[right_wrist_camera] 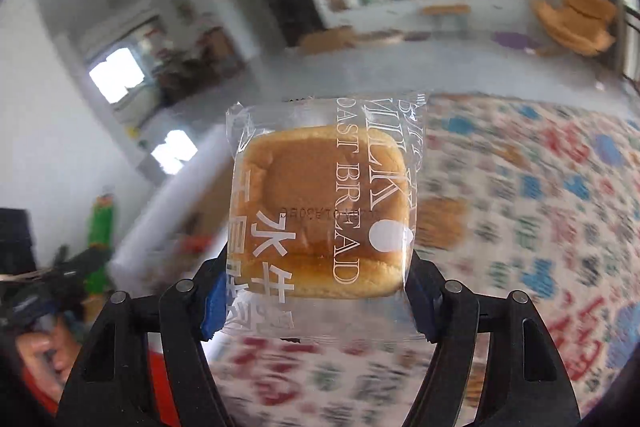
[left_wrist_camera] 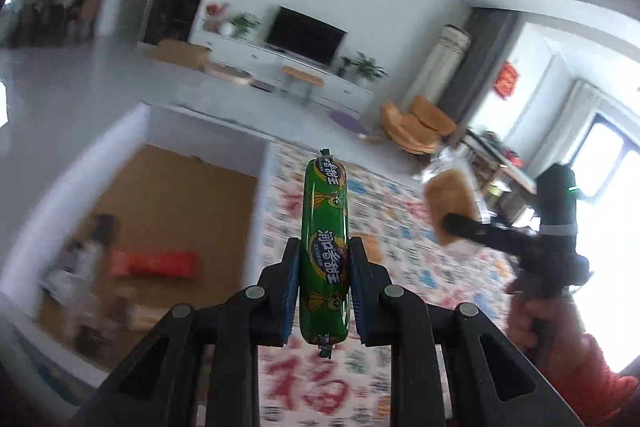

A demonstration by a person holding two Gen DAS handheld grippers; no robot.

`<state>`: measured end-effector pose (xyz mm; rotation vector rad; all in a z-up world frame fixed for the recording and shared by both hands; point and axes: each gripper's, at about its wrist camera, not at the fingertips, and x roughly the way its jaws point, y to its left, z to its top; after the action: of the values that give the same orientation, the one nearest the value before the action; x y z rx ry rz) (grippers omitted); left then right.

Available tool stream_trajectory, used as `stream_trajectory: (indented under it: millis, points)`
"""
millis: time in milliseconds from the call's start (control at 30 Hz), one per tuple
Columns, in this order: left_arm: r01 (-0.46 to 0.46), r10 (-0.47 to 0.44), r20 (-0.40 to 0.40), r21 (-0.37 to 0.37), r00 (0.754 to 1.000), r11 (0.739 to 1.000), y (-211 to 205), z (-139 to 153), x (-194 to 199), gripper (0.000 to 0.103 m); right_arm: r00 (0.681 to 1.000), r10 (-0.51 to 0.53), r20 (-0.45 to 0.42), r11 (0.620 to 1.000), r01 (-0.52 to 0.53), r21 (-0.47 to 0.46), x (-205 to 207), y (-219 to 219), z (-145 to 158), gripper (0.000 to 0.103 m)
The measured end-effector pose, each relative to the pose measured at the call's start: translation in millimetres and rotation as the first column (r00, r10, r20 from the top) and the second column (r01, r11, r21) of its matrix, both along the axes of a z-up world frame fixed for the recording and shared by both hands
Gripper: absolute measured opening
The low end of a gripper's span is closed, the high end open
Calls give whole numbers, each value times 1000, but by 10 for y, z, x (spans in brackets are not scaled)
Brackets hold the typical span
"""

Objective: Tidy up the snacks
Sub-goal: 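Carry the bread pack and green sausage into the box and release both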

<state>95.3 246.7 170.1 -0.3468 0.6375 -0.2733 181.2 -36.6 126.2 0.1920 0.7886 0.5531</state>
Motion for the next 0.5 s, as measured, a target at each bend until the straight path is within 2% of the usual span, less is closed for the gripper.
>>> stream_trajectory:
  millis: [100,167,267,300,333,400,433,467,500]
  points:
    - [-97,98,-24,52,995,994,480,42,24,22,989,145,7,988,-145,56,-15,667,233,74]
    - [-160,165,-44,99,985,982,749,-23,66,22,975,221,5,973,-221,60,-11,1121,289,74]
    - [-204,221,-93,159,971,966,977,-235,169,23,957,289,-21,957,-288,33,34,1703,220,76]
    - [-208,231,-114,180,966,961,1010,-326,213,23,949,311,-46,950,-310,24,28,1821,163,77]
    - [-214,245,-136,208,960,955,1033,-425,265,26,933,343,-107,939,-344,7,73,2027,36,79]
    - [-222,270,-173,252,947,942,1062,-635,359,50,918,350,-185,932,-360,-25,149,2220,-153,83]
    - [-228,279,-177,265,944,937,1053,-708,390,70,916,343,-206,933,-359,-41,174,2278,-250,83]
    - [-245,300,-168,286,939,926,1047,-773,402,80,919,333,-210,936,-350,-45,199,2278,-332,83]
    - [-261,317,-154,302,936,917,1036,-826,383,80,923,325,-203,939,-340,-41,209,2239,-385,83]
